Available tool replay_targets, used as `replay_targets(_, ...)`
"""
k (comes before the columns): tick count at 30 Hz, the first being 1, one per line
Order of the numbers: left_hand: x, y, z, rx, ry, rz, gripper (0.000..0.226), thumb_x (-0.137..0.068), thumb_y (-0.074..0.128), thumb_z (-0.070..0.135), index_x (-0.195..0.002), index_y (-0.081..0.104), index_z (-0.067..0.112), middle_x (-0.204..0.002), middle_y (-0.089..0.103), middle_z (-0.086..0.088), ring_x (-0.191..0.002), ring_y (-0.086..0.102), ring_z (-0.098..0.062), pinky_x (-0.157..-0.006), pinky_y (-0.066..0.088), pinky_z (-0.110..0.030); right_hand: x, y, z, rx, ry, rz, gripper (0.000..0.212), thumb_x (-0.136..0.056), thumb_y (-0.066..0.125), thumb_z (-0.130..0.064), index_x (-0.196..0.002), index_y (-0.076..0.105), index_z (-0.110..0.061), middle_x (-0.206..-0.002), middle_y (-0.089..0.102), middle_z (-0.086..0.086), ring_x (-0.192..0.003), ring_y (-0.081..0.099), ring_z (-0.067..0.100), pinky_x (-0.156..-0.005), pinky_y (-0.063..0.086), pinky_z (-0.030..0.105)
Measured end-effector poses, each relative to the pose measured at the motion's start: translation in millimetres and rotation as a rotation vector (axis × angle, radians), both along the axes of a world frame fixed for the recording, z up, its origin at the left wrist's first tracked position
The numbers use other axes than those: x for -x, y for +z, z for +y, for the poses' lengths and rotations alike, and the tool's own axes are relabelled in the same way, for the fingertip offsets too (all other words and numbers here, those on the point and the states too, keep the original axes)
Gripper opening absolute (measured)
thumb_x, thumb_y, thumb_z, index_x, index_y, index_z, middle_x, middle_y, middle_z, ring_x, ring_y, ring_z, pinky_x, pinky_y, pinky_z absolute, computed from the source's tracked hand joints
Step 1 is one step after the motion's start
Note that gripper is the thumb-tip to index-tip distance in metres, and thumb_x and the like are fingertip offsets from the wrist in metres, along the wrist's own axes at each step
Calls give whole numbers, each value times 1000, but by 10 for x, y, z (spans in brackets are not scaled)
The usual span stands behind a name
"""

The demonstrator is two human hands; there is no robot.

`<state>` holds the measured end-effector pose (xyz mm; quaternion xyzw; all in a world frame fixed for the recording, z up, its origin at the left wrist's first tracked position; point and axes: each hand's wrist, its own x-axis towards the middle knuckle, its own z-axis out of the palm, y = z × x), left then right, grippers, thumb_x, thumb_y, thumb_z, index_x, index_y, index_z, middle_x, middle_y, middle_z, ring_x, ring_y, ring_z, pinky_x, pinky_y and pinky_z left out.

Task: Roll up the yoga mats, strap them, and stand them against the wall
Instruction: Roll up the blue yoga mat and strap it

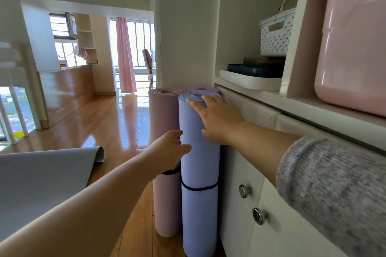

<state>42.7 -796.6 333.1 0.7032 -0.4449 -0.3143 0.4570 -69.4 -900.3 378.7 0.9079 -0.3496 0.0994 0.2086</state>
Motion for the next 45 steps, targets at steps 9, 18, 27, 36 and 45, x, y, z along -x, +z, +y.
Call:
replay_targets(9,-38,-49,24,-18,-13,-9,59,-93,61,18,-146,35,21,-136,52,-3,-109,57,-21,-92,49,-35,-48,274,-117,-232,-154,-213,75,-69,78,-50,-125,47,-12,-127,47,7,-128,30,30,-98,42,48)
replay_targets(18,188,-225,-106,-56,67,214,60,-97,54,21,-149,24,21,-125,52,5,-116,52,-19,-100,43,-37,-159,217,22,-54,-228,-230,68,-73,65,-69,-115,54,-18,-98,45,-1,-126,33,25,-95,34,47)
replay_targets(27,252,-410,-213,-242,-138,202,71,-97,56,26,-151,10,32,-146,40,-10,-131,44,-32,-104,41,-52,-64,203,-180,-272,84,-220,80,-75,76,-33,-143,36,-22,-139,45,5,-129,30,30,-105,33,33)
replay_targets(36,140,-746,-522,-122,-28,360,90,-86,65,15,-151,8,41,-124,55,-4,-119,50,-25,-100,44,-55,-139,193,-130,-80,-91,-159,70,-74,73,-51,-133,44,-27,-125,52,0,-129,30,24,-88,44,38)
replay_targets(45,272,-997,-701,-156,-37,374,91,-93,59,10,-150,-4,45,-113,49,-8,-108,46,-29,-96,42,-49,50,150,-341,-54,27,-192,72,-75,72,-40,-138,38,-28,-131,49,1,-126,33,27,-91,37,39)
